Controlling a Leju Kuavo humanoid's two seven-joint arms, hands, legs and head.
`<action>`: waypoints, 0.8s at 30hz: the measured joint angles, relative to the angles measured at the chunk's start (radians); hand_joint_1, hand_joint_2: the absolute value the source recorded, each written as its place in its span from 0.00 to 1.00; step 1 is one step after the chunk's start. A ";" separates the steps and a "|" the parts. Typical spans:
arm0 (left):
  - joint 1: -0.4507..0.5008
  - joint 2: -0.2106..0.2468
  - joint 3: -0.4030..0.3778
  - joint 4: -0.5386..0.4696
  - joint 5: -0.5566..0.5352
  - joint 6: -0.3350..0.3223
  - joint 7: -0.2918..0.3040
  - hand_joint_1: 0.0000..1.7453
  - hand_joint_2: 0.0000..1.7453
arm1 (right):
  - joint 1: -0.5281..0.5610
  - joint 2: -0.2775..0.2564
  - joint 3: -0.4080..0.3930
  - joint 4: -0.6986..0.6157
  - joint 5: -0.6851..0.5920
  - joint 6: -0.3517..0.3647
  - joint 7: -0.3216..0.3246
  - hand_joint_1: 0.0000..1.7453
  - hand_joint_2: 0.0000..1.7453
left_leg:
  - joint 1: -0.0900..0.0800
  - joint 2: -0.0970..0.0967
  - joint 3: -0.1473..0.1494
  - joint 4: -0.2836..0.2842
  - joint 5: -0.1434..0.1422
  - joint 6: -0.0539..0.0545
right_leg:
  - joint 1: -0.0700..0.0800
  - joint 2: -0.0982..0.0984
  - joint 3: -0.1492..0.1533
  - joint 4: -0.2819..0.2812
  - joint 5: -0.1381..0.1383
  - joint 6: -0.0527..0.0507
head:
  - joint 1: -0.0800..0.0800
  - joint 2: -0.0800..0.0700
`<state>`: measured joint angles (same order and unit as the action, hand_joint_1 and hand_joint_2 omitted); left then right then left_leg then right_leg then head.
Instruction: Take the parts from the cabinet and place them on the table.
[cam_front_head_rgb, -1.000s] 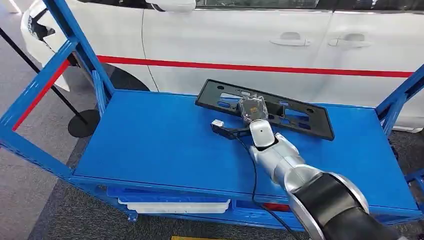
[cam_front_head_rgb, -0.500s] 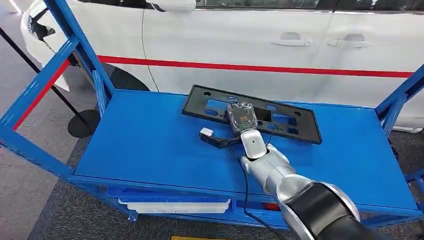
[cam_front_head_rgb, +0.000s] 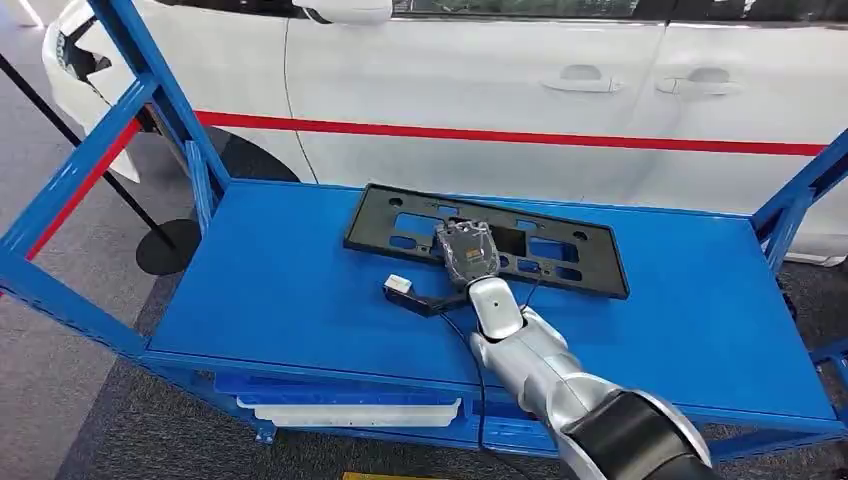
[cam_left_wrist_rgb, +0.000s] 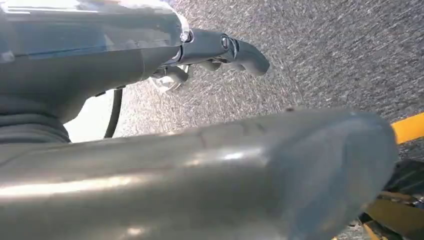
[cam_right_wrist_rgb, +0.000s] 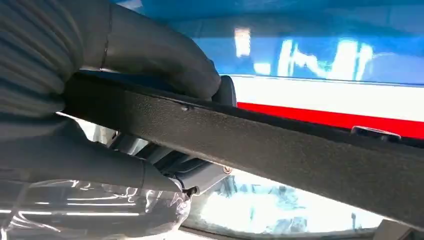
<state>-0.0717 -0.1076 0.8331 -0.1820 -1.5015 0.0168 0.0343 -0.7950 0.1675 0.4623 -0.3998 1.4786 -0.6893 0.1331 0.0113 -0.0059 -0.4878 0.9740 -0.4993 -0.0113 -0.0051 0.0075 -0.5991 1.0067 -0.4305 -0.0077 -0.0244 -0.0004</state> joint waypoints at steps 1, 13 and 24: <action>0.001 0.003 0.000 0.000 0.000 -0.002 -0.002 0.00 0.00 | 0.006 0.000 -0.003 -0.003 0.001 0.000 -0.003 1.00 1.00 | 0.000 0.000 0.000 0.000 0.000 0.000 | 0.000 0.000 0.000 0.000 0.000 0.000 | 0.000 0.000; -0.001 0.006 0.008 0.000 0.010 0.024 -0.022 0.00 0.00 | 0.042 -0.005 -0.007 -0.010 0.022 0.000 -0.015 1.00 1.00 | 0.000 0.000 0.000 0.000 0.000 0.000 | 0.000 0.000 0.000 0.000 0.000 0.000 | 0.000 0.000; -0.004 0.003 0.018 0.000 0.020 0.072 -0.060 0.00 0.00 | 0.047 -0.013 -0.016 -0.008 0.026 0.000 -0.026 1.00 1.00 | 0.000 0.000 0.000 0.000 0.000 0.000 | 0.000 0.000 0.000 0.000 0.000 0.000 | 0.000 0.000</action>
<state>-0.0761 -0.1049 0.8507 -0.1820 -1.4817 0.0886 -0.0256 -0.7479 0.1549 0.4467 -0.4074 1.5046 -0.6893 0.1076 0.0112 -0.0058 -0.4876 0.9743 -0.4994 -0.0113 -0.0052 0.0076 -0.5988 1.0066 -0.4305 -0.0076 -0.0244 -0.0004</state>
